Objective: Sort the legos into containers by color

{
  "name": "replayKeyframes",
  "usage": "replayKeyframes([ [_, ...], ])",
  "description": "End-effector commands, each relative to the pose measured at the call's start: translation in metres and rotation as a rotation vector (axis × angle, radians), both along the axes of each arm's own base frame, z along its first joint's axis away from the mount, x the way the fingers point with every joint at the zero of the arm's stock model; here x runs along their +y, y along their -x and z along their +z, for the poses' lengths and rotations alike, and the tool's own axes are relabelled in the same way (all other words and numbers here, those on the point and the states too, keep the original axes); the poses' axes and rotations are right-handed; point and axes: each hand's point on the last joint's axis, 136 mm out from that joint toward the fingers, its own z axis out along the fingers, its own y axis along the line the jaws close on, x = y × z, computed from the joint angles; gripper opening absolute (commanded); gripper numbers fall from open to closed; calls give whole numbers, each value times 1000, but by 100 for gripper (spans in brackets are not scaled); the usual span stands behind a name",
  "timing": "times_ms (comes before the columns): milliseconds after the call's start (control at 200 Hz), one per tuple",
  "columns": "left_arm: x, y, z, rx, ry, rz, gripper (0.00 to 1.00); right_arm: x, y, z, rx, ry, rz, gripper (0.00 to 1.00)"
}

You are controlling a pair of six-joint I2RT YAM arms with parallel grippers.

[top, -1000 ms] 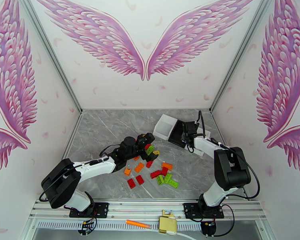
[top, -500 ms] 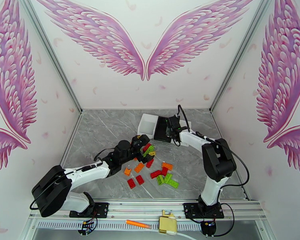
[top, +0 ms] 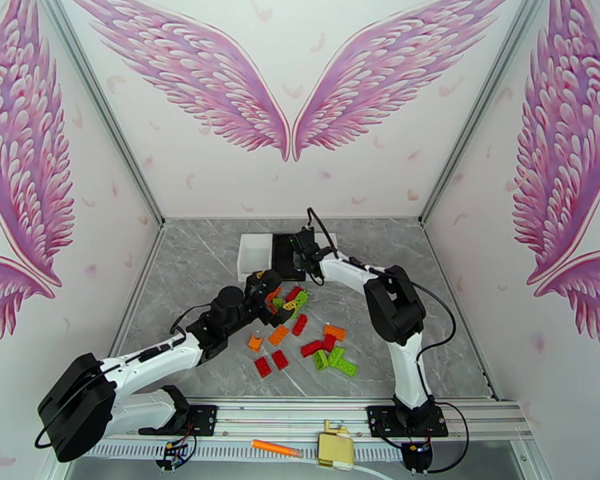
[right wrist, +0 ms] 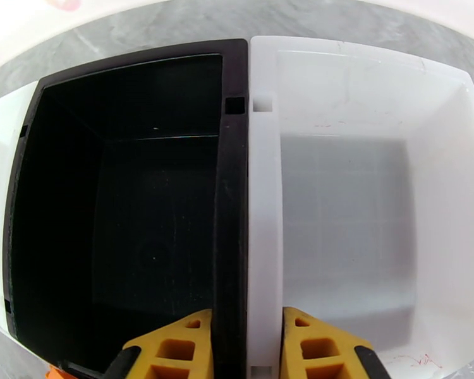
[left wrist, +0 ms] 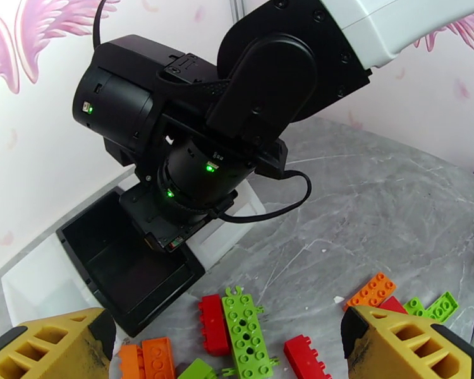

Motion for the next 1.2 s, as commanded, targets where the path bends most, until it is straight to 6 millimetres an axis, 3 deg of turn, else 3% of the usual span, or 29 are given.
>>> replayKeyframes([
  [0,14,2,-5,15,-7,36,99,4,-13,17,-47,-32,-17,24],
  [110,20,1,-4,20,-2,53,99,3,-12,26,-65,-26,-5,39],
  [250,35,-8,-2,47,24,150,99,2,-6,46,-121,-38,33,66],
  [370,70,-27,0,96,98,402,99,0,8,66,-213,-57,113,80],
  [480,111,-39,-10,202,156,686,99,-1,30,81,-304,-76,216,88],
  [690,158,-39,-37,411,192,1007,99,-22,79,113,-412,-53,292,95],
  [765,165,-40,-51,499,212,1051,99,-24,95,123,-451,-39,327,96],
  [975,163,-49,-76,649,103,1092,99,-10,123,136,-497,-60,448,95],
  [1194,158,-54,-101,747,5,1131,98,1,128,134,-505,-56,483,97],
])
